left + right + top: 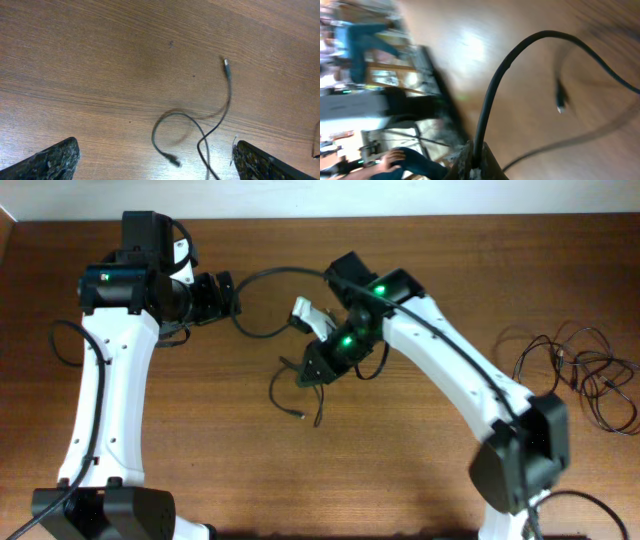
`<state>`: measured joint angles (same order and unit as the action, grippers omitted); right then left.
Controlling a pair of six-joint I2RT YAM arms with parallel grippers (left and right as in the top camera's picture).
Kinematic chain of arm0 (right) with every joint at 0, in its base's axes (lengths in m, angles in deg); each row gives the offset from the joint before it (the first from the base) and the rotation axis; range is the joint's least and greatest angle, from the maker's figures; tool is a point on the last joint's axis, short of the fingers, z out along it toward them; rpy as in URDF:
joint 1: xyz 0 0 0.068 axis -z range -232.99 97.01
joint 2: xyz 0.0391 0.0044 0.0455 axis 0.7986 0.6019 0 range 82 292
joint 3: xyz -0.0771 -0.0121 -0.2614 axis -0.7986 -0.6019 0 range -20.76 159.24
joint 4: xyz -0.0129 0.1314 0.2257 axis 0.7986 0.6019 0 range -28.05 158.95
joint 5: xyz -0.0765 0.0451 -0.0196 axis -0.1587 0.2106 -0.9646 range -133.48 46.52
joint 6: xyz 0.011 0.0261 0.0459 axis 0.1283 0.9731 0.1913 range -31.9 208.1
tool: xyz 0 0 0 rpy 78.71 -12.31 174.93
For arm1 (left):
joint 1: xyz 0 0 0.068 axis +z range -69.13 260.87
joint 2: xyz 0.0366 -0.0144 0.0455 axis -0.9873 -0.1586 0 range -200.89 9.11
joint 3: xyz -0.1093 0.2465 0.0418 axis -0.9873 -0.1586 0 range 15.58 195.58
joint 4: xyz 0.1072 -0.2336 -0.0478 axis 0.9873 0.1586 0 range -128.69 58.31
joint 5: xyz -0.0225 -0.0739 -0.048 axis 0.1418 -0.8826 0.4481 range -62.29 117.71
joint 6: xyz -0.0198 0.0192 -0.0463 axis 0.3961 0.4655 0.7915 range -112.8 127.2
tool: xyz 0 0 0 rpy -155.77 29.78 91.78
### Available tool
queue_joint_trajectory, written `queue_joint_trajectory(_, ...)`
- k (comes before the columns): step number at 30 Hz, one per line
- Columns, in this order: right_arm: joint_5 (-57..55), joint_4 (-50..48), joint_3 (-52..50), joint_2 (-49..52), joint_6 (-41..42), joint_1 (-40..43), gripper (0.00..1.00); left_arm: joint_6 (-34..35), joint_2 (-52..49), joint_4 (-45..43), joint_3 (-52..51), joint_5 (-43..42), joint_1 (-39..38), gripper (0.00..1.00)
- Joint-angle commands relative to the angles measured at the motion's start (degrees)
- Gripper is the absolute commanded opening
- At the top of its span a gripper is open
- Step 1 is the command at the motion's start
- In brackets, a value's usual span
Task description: Untangle cables
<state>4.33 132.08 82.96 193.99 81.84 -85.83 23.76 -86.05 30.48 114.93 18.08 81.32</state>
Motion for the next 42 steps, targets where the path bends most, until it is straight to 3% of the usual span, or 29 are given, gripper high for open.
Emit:
queue_joint_trajectory(1, 12.9, 1.6, 1.3, -2.6, -0.6, -0.2, 0.04, 0.2, -0.1, -0.1, 0.4, 0.3, 0.1, 0.99)
queue_joint_trajectory(8, 13.0, 1.2, -1.9, -1.9, -0.6, 1.1, 0.04, 0.2, -0.1, -0.1, 0.4, 0.2, 0.1, 0.99)
queue_joint_trajectory(13, 13.1, -2.1, -9.7, -1.2, -0.5, 5.4, 0.04, 0.2, -0.1, -0.1, 0.4, 0.3, 0.1, 0.99)
queue_joint_trajectory(24, 12.3, -19.8, -32.3, -1.0, 4.0, 16.9, 0.04, 0.2, -0.1, -0.1, 0.4, 0.2, 0.1, 0.99)
queue_joint_trajectory(29, -1.4, -25.6, -38.4, -1.0, 11.6, 19.0, 0.04, 0.2, -0.1, -0.1, 0.4, 0.2, 0.1, 0.99)
queue_joint_trajectory(35, -20.4, -25.0, -39.2, -1.0, 20.0, 19.0, 0.08, 0.2, -0.1, -0.1, 0.4, 0.3, 0.1, 0.99)
queue_joint_trajectory(42, -23.2, -21.4, -35.7, -1.0, 22.0, 19.0, 0.22, 0.2, -0.1, -0.1, 0.4, 0.3, 0.1, 0.99)
